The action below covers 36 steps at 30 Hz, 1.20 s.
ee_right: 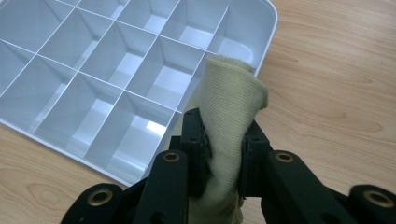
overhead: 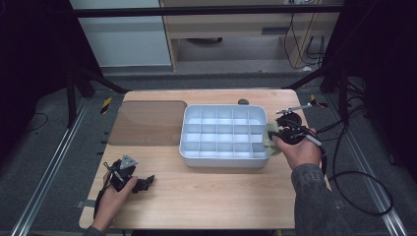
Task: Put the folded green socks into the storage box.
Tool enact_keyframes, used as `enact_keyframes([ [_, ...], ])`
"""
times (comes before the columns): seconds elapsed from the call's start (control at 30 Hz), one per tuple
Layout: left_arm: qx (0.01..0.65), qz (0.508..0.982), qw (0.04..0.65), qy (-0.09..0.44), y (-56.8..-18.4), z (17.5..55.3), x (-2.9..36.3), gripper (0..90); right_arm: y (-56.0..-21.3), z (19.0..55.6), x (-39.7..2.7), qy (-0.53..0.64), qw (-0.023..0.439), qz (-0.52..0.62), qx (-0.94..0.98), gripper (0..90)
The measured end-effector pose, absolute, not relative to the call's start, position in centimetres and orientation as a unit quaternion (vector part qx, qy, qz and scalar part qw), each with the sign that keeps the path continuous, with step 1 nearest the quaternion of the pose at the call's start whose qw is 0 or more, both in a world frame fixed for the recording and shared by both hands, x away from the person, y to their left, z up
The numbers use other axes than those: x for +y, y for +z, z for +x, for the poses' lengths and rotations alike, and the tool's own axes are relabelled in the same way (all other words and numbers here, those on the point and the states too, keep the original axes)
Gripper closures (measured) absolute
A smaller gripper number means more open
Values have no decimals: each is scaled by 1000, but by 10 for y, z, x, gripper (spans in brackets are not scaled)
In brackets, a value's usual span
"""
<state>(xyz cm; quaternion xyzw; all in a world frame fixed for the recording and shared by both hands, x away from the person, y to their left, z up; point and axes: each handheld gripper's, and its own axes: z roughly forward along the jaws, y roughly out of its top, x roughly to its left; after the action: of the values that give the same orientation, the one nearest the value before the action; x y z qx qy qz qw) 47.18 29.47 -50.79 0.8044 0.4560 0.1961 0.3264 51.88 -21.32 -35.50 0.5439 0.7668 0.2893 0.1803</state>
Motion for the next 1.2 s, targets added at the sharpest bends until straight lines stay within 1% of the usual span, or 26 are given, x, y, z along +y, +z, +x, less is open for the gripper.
enact_keyframes([
  [0.73, 455, 804, 328, 198, -508, 472, 295, 0, -368, 531, -200, 262, 175, 538, 782, 764],
  [1.03, 455, 804, 327, 197, -508, 472, 295, 0, -382, 534, -189, 249, 167, 529, 794, 765],
  [1.2, 455, 804, 327, 197, -508, 472, 295, 0, -389, 536, -187, 237, 170, 527, 798, 765],
])
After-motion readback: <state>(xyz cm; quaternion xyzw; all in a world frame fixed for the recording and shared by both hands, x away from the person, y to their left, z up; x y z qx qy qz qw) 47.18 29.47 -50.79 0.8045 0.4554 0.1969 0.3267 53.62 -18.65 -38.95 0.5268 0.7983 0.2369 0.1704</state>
